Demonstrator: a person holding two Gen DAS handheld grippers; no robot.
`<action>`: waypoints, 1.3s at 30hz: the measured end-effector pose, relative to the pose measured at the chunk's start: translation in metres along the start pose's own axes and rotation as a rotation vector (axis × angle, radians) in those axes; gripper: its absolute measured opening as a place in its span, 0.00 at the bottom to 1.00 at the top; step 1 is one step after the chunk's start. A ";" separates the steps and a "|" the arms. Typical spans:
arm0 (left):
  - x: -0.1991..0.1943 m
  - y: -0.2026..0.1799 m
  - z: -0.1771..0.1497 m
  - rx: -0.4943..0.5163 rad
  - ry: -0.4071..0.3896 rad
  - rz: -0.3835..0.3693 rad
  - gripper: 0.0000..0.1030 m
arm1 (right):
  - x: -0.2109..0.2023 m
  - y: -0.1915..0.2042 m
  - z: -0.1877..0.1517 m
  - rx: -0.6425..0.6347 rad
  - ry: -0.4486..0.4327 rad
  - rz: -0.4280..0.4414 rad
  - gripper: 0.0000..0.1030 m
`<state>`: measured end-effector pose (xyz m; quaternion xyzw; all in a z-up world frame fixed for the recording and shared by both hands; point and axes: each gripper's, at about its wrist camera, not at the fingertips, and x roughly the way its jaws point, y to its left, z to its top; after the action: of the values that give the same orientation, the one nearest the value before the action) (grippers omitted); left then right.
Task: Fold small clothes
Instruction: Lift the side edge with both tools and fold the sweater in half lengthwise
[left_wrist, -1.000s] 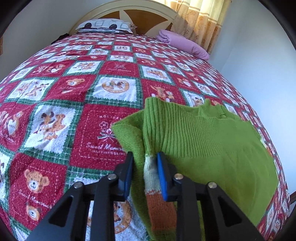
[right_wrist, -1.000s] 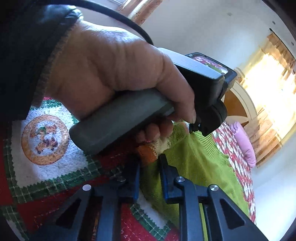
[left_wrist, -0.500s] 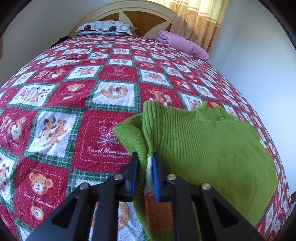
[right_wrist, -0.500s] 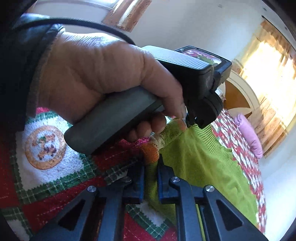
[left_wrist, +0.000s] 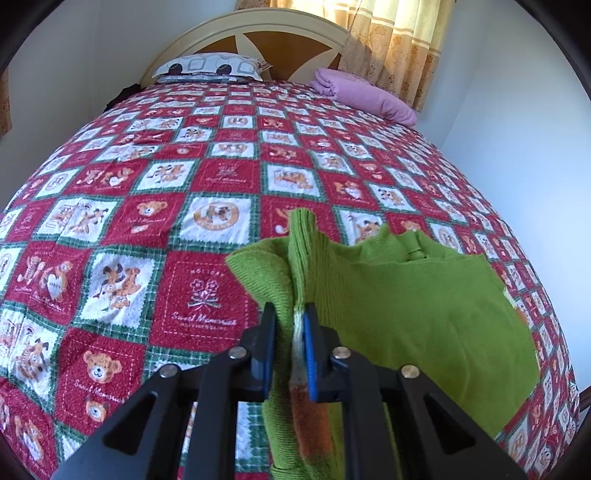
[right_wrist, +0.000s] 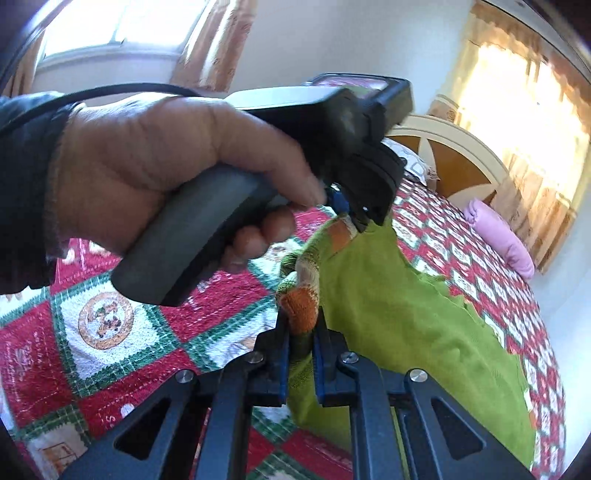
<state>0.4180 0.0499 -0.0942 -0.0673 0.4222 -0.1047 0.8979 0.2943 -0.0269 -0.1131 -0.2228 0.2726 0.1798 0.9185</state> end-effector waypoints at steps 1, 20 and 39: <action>-0.001 -0.001 0.001 -0.004 0.002 -0.001 0.14 | -0.002 -0.006 -0.001 0.020 -0.001 0.006 0.09; -0.017 -0.079 0.022 -0.013 -0.005 -0.030 0.14 | -0.031 -0.085 -0.035 0.307 -0.037 0.087 0.09; -0.002 -0.176 0.030 0.076 0.002 -0.118 0.14 | -0.073 -0.157 -0.087 0.504 -0.044 0.089 0.09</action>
<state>0.4174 -0.1188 -0.0370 -0.0578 0.4143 -0.1737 0.8915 0.2712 -0.2178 -0.0869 0.0293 0.2981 0.1511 0.9420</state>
